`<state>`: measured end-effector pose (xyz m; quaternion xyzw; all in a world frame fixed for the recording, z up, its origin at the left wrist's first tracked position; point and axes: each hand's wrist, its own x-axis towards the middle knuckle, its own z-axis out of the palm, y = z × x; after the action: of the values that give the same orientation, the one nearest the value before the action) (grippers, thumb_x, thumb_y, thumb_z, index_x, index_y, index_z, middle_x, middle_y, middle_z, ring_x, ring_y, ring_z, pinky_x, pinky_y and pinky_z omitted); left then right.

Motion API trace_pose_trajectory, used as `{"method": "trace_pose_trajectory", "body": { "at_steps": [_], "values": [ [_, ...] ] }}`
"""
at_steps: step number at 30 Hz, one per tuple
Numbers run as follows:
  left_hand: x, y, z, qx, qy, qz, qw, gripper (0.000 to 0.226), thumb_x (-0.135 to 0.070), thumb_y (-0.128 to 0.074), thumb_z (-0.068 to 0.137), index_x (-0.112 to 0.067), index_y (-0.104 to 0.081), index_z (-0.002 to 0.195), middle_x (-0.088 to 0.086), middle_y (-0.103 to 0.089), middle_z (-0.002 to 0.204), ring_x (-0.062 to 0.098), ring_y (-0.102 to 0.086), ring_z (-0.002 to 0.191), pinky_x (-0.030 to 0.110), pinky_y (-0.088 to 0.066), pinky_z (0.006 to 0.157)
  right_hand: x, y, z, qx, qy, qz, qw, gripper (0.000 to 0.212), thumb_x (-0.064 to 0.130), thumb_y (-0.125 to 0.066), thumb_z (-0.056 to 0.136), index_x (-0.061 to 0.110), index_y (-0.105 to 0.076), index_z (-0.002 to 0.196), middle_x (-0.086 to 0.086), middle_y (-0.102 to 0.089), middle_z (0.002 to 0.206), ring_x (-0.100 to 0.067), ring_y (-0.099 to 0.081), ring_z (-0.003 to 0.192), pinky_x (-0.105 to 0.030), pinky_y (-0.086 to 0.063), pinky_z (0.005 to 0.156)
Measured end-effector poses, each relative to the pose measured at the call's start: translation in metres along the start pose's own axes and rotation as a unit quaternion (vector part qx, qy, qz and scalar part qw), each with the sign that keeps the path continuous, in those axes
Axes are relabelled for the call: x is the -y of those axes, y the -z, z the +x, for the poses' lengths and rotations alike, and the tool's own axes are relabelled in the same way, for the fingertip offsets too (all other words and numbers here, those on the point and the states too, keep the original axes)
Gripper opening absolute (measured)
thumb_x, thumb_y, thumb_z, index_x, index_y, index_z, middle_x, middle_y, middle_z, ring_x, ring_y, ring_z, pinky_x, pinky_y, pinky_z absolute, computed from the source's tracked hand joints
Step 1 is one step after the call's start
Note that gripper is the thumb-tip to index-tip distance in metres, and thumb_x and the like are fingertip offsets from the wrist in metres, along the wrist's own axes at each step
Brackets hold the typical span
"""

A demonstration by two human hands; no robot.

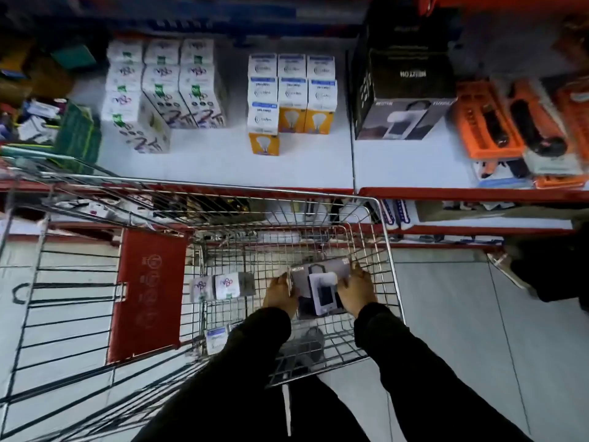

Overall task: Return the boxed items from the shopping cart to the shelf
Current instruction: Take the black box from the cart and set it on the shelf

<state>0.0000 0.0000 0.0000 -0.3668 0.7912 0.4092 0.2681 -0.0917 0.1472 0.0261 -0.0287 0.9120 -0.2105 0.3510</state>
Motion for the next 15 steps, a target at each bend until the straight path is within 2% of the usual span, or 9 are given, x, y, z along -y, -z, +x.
{"method": "trace_pose_trajectory", "body": {
  "at_steps": [1,3,7,9,12,13,15],
  "values": [
    [0.0,-0.005,0.006,0.018,0.029,0.005,0.999,0.057,-0.025,-0.044,0.102,-0.009,-0.026,0.153,0.015,-0.035,0.153,0.033,-0.046,0.134,0.036,-0.039,0.108,-0.003,-0.004,0.006,0.008,-0.012,0.016,1.0,0.043,0.017,-0.047,0.1,0.002,-0.046,0.14,-0.022,-0.05,0.141,-0.036,-0.051,0.126,-0.035,-0.044,0.103],
    [0.001,-0.017,0.017,0.043,0.065,-0.009,0.997,0.05,-0.024,-0.042,0.103,-0.006,-0.034,0.149,0.018,-0.045,0.147,0.035,-0.05,0.129,0.039,-0.042,0.104,-0.01,-0.01,0.014,0.014,-0.029,0.048,0.998,0.039,0.014,-0.047,0.1,0.001,-0.049,0.136,-0.02,-0.053,0.14,-0.034,-0.054,0.123,-0.023,-0.041,0.09],
    [0.003,-0.032,0.026,0.029,0.101,-0.094,0.99,0.036,-0.019,-0.044,0.102,-0.007,-0.048,0.135,0.019,-0.06,0.132,0.037,-0.059,0.117,0.039,-0.047,0.093,-0.023,-0.017,0.025,0.023,-0.064,0.071,0.995,0.032,0.005,-0.047,0.097,-0.006,-0.053,0.126,-0.025,-0.06,0.127,-0.035,-0.06,0.114,-0.021,-0.033,0.069],
    [0.004,-0.032,0.026,-0.001,0.097,-0.115,0.989,0.037,-0.022,-0.047,0.1,-0.007,-0.049,0.134,0.017,-0.062,0.13,0.036,-0.06,0.117,0.038,-0.047,0.09,-0.025,-0.015,0.022,0.019,-0.063,0.081,0.995,0.028,0.0,-0.047,0.094,-0.007,-0.059,0.119,-0.023,-0.062,0.123,-0.035,-0.06,0.113,-0.02,-0.036,0.073],
    [0.005,-0.026,0.014,-0.04,0.069,-0.165,0.983,0.039,-0.026,-0.051,0.099,-0.008,-0.049,0.134,0.013,-0.064,0.131,0.033,-0.061,0.117,0.034,-0.047,0.089,-0.021,-0.007,0.012,0.004,-0.056,0.116,0.992,0.018,-0.001,-0.046,0.094,-0.003,-0.057,0.108,-0.02,-0.057,0.121,-0.033,-0.058,0.111,-0.028,-0.043,0.09],
    [0.004,-0.021,0.008,-0.056,0.059,-0.183,0.98,0.039,-0.026,-0.052,0.099,-0.008,-0.05,0.133,0.012,-0.064,0.131,0.033,-0.062,0.116,0.034,-0.048,0.088,-0.018,-0.003,0.007,-0.005,-0.053,0.122,0.991,0.012,0.001,-0.047,0.096,0.001,-0.054,0.106,-0.019,-0.056,0.117,-0.03,-0.057,0.107,-0.029,-0.042,0.089],
    [0.001,-0.012,-0.003,-0.088,0.046,-0.224,0.969,0.038,-0.026,-0.052,0.098,-0.007,-0.05,0.131,0.013,-0.064,0.13,0.032,-0.062,0.115,0.034,-0.05,0.09,-0.008,0.005,-0.003,-0.022,-0.041,0.137,0.989,0.017,0.005,-0.049,0.097,0.0,-0.051,0.114,-0.019,-0.057,0.115,-0.026,-0.056,0.1,-0.029,-0.043,0.085]
  ]
}}
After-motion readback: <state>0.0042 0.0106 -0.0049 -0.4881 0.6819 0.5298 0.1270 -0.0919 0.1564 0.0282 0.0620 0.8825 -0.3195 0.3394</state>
